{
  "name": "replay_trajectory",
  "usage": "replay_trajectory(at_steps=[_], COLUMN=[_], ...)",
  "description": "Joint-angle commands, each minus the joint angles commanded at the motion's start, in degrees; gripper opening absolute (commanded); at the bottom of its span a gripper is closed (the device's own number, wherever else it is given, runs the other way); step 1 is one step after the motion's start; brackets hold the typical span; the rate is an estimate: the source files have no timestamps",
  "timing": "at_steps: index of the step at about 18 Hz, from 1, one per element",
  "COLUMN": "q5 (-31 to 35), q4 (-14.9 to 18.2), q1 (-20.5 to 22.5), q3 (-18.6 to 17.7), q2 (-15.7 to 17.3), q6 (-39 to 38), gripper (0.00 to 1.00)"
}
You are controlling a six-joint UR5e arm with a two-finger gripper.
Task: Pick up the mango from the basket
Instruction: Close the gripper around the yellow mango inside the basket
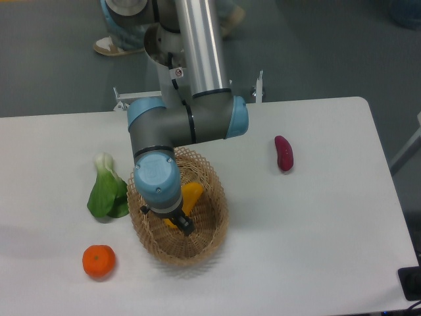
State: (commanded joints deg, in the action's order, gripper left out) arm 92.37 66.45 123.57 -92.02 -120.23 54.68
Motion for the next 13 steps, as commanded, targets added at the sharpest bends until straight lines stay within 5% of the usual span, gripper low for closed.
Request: replay_trajectory(at_steps=[5, 6, 9, 13], q5=[1.0, 1.6, 1.8, 1.8], q4=[-0.4, -0.4, -0.3, 0.3], q1=[-0.1, -0.3, -0.2, -0.1], q3=[0.0, 0.0, 0.1, 0.7], q2=[-0.4, -0.4, 0.2, 0.4], q6=[-0.7, -0.7, -0.4, -0.1], gripper=[1.00, 0.94, 0.43, 0.38])
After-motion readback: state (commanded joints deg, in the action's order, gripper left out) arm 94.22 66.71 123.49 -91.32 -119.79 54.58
